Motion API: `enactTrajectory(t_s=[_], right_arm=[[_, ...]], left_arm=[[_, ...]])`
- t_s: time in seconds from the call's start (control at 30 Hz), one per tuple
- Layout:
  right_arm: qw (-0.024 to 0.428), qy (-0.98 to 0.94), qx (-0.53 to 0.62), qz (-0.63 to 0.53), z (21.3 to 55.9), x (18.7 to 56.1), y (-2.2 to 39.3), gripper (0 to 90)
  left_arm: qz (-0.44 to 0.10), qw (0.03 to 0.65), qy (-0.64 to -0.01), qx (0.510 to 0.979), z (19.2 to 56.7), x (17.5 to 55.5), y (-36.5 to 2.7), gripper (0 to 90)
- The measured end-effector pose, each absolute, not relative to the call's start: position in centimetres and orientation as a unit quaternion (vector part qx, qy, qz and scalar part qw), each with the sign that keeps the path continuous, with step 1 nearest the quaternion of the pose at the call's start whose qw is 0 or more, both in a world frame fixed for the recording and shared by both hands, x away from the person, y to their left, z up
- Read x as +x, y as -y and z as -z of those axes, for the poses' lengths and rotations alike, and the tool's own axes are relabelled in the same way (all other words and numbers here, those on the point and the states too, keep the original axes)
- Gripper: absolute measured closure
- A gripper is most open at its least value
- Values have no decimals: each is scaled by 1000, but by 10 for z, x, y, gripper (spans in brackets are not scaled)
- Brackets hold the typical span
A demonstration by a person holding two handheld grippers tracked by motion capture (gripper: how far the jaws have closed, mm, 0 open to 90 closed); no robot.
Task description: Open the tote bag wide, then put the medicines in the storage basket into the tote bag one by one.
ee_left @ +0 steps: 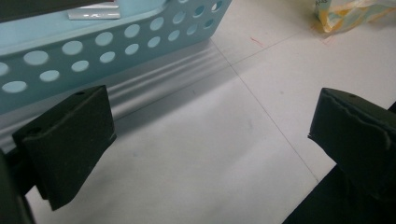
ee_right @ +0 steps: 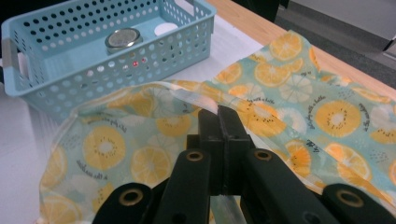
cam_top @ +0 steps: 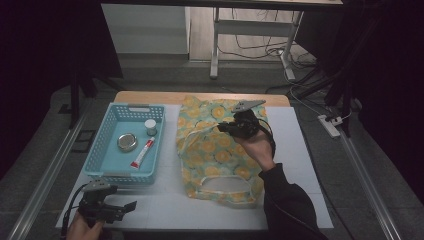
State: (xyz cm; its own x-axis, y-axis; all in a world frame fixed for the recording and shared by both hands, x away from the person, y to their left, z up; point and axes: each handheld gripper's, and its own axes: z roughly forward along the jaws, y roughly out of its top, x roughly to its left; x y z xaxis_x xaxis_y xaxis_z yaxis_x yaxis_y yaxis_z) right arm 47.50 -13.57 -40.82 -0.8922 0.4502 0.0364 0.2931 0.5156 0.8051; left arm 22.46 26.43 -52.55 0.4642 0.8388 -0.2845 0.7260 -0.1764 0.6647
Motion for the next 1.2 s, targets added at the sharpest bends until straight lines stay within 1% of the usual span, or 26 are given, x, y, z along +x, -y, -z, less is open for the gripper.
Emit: enactTrajectory(t_s=[0.33, 1.0, 1.2], right_arm=[[89, -865, 212, -446, 407, 473, 132, 900], [79, -869, 206, -443, 416, 472, 131, 900], [79, -868, 208, -445, 416, 473, 132, 900]], left_arm=[[-83, 385, -510, 765, 524, 223, -263, 1], [-73, 402, -512, 756, 524, 223, -268, 4], [-79, 400, -512, 756, 523, 222, -269, 3]])
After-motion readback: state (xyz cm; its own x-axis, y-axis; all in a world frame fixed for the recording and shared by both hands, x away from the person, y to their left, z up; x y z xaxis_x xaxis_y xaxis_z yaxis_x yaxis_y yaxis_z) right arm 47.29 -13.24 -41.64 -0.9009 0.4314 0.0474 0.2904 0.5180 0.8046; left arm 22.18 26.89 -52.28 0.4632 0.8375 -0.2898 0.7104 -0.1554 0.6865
